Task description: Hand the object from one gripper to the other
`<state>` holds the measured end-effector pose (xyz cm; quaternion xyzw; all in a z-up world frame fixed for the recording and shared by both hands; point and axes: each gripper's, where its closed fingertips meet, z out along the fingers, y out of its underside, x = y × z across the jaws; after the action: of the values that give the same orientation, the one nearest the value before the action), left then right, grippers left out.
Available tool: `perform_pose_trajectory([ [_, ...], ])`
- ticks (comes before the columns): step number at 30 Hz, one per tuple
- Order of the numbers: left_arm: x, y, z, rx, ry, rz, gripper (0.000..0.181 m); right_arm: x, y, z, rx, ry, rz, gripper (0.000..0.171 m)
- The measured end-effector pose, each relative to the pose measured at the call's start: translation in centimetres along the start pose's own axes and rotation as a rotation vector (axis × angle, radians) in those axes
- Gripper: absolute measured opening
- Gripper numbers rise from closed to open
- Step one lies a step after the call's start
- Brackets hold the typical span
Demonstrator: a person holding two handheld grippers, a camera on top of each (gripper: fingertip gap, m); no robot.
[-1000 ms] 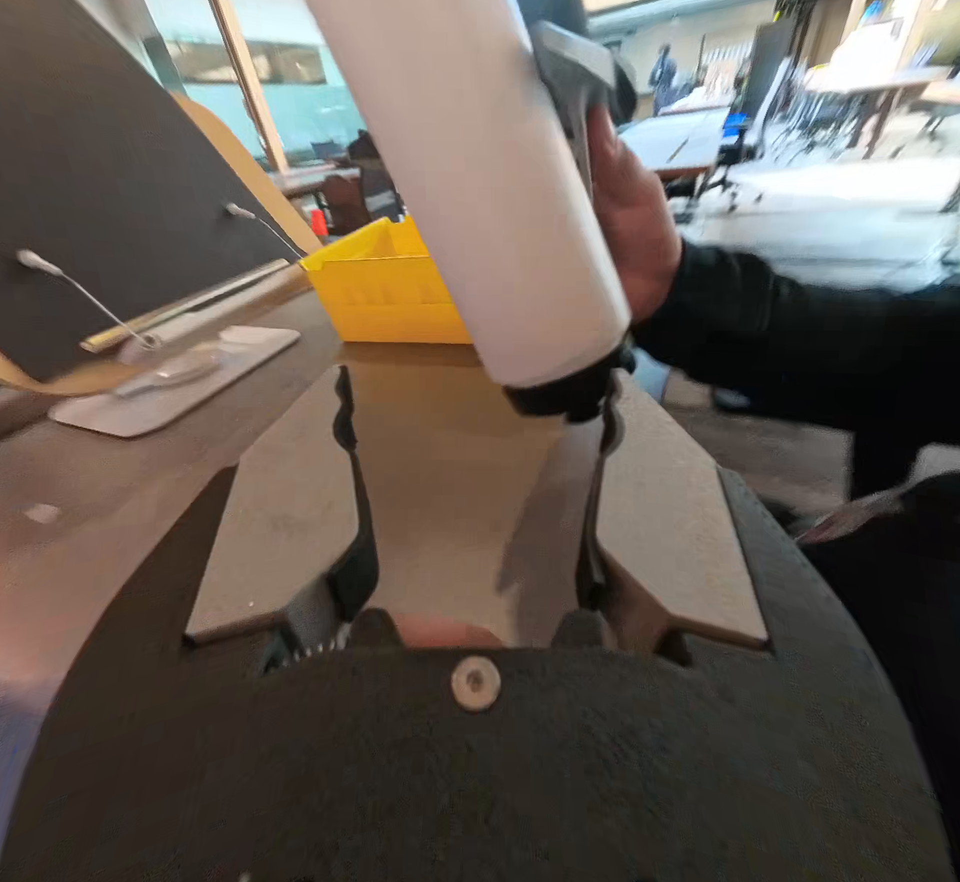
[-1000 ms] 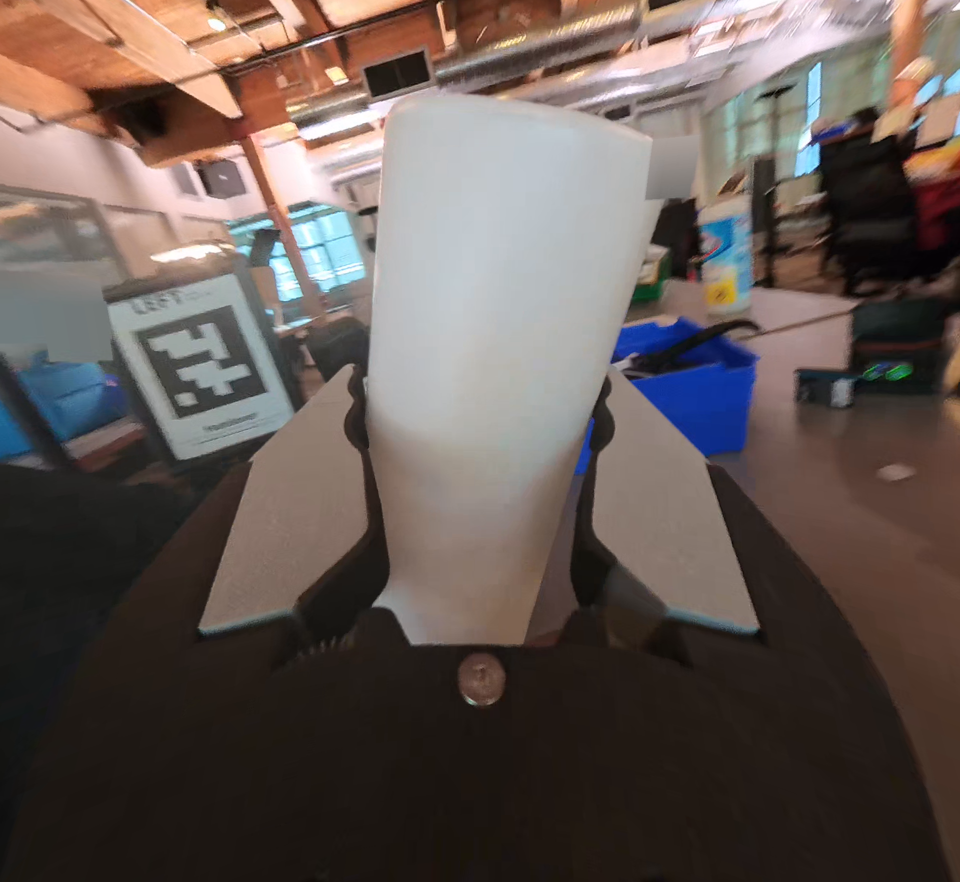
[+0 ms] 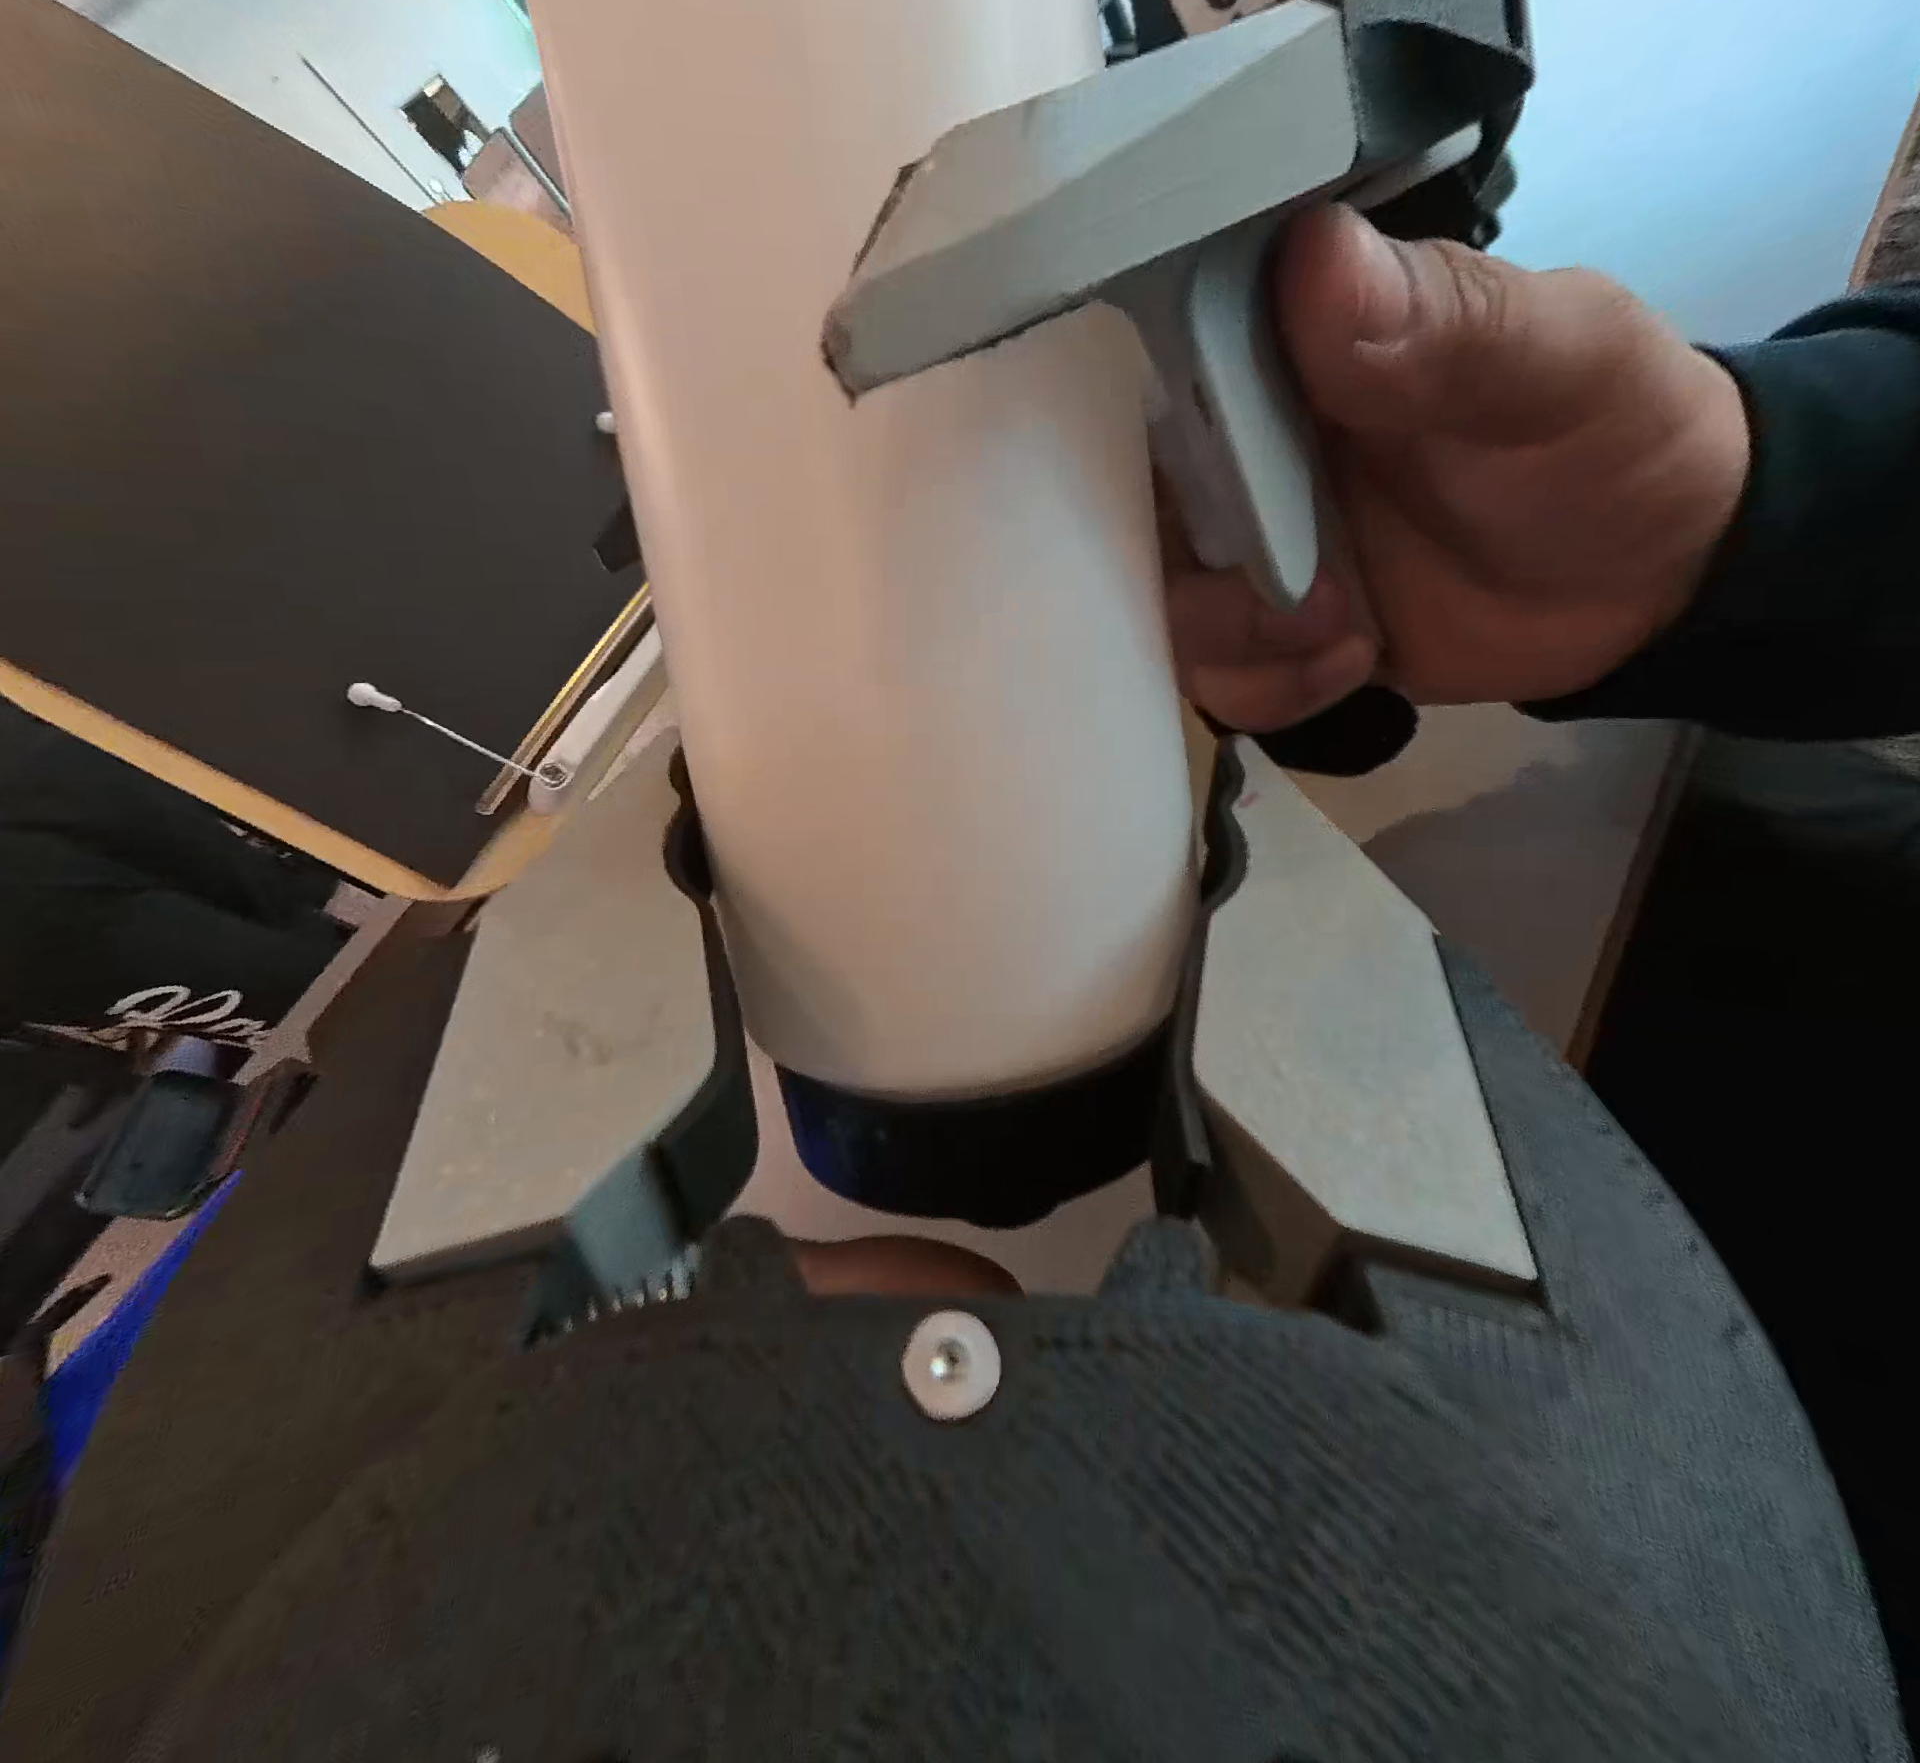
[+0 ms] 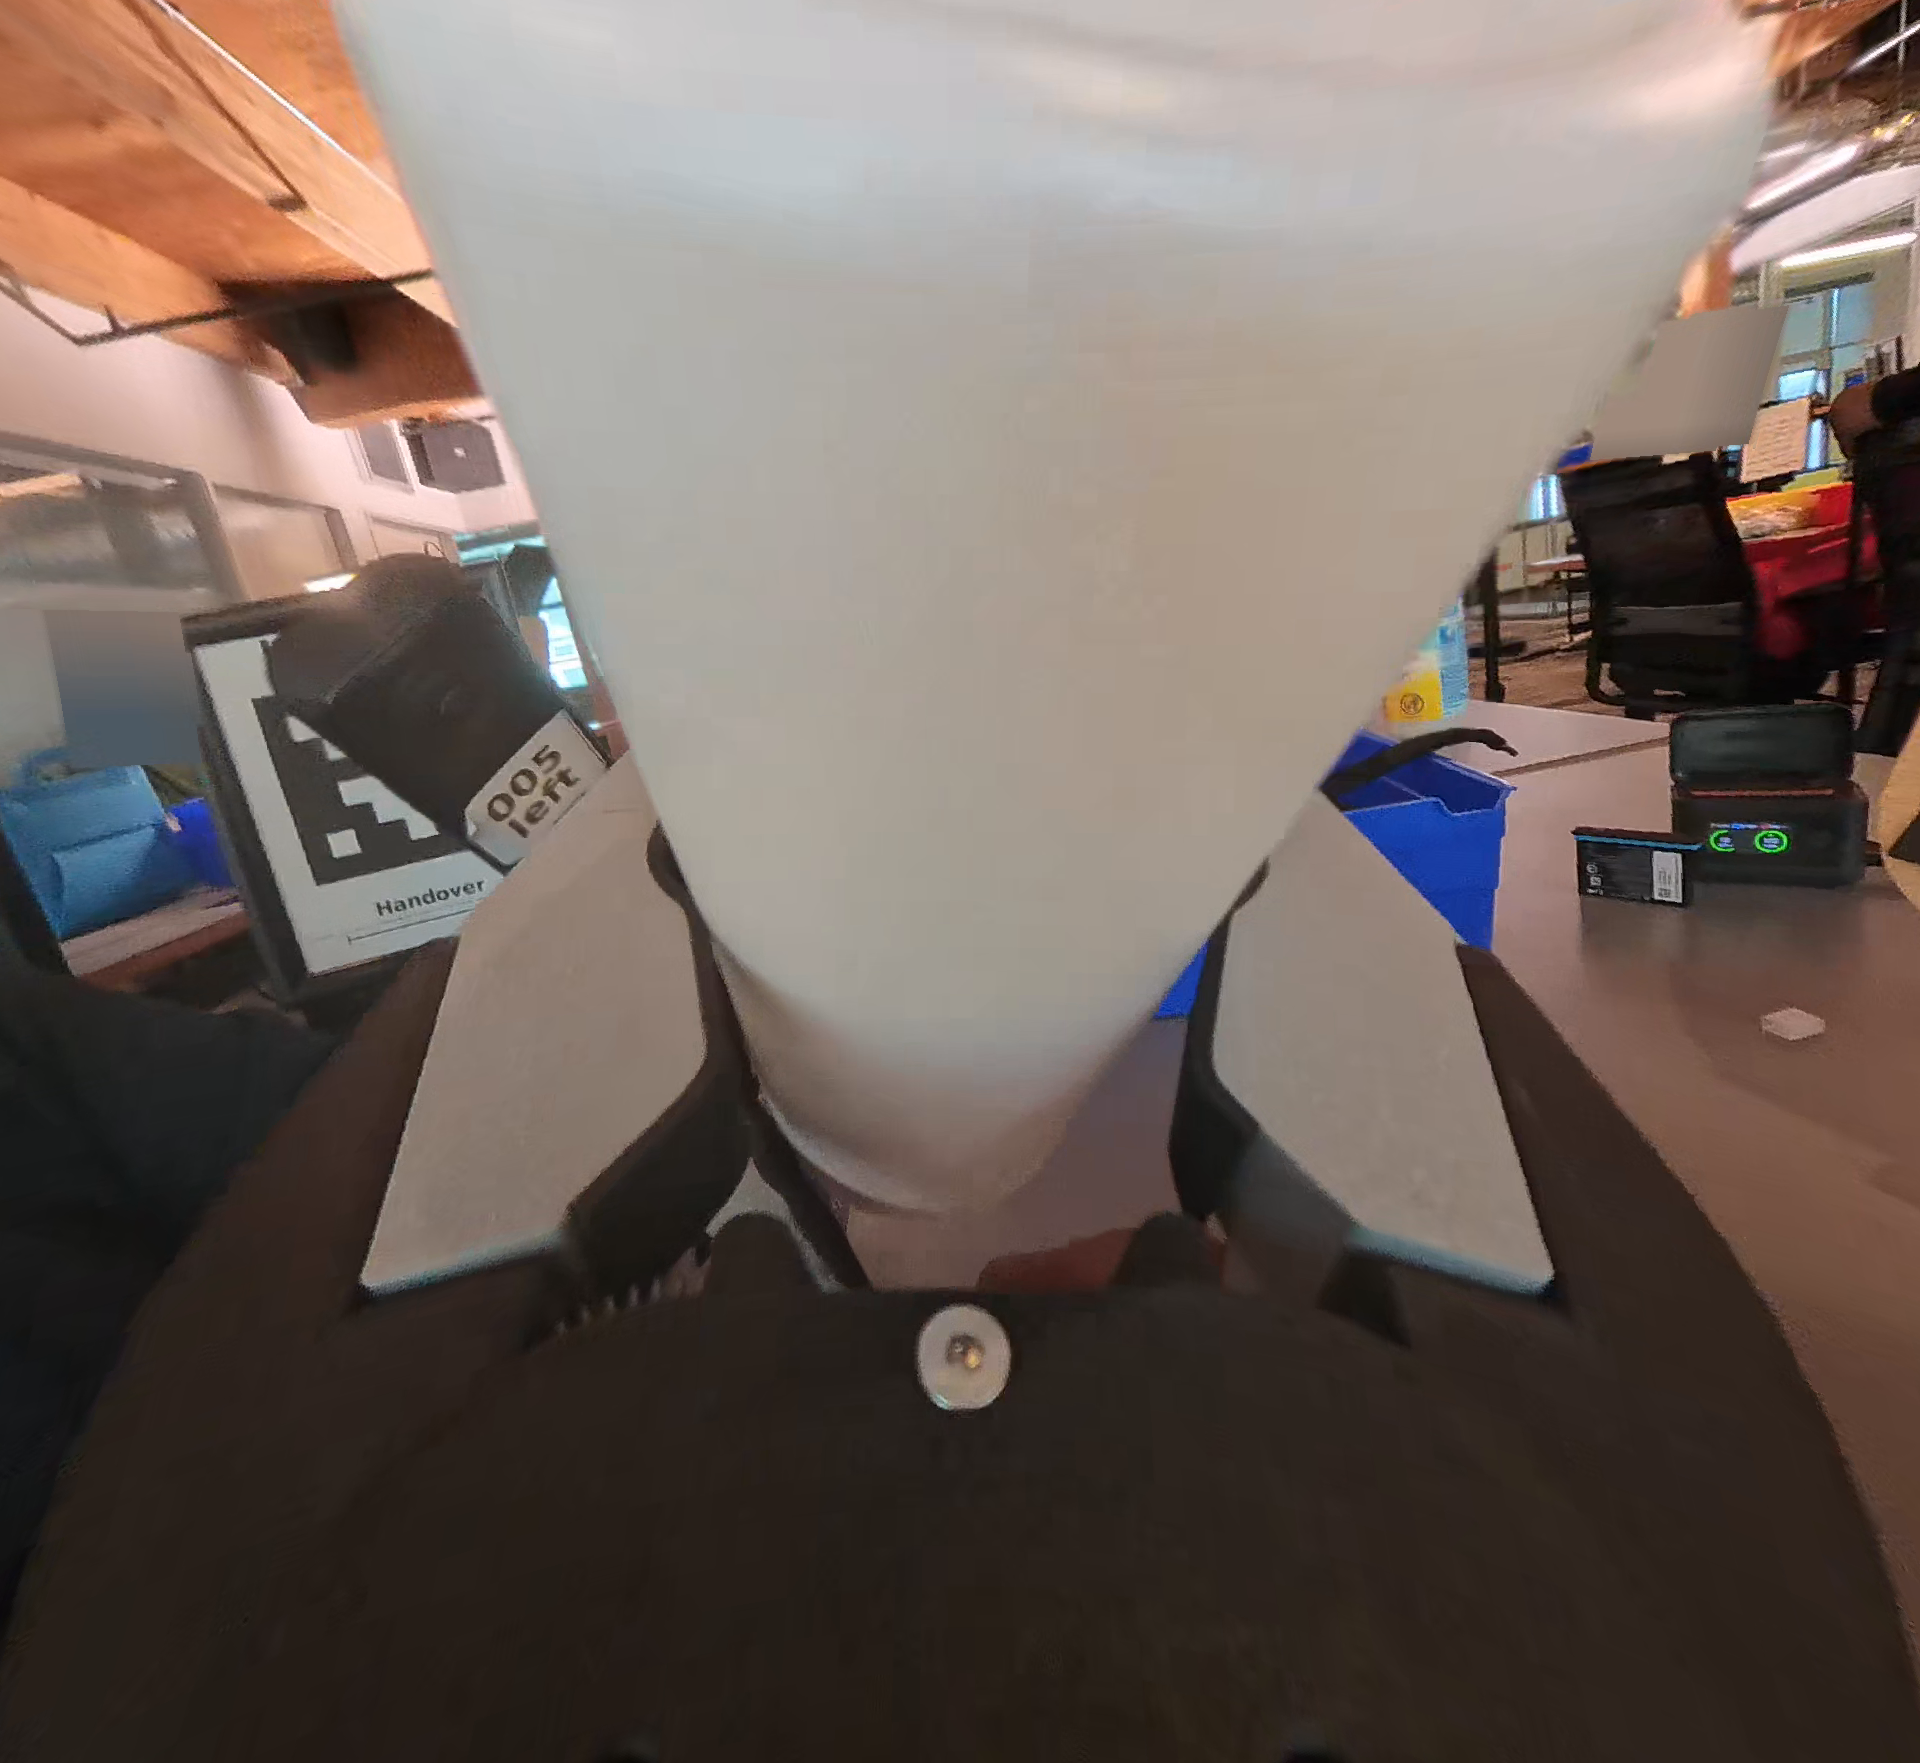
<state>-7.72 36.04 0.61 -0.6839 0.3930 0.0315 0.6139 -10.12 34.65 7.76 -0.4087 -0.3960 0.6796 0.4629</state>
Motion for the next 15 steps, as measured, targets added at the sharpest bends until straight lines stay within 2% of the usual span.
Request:
perform_pose_trajectory([
  [4,0.1,0.1,0.4,0.006,0.01,-0.032,0.096,0.2,-0.3,0.0,-0.016,0.063,-0.038,0.097],
  [7,0.6,-1.0,-0.2,0.075,0.069,-0.097,0.092,-0.2,-1.9,-0.3,0.024,0.093,-0.032,0.096],
  [10,0.0,-1.1,-0.9,0.083,0.083,-0.139,0.096,0.4,-4.7,-1.9,0.062,0.173,-0.033,0.097],
  [15,-2.3,-1.0,-2.6,0.094,0.06,-0.21,0.088,3.0,-11.6,-6.8,0.008,0.392,-0.134,0.097],
])
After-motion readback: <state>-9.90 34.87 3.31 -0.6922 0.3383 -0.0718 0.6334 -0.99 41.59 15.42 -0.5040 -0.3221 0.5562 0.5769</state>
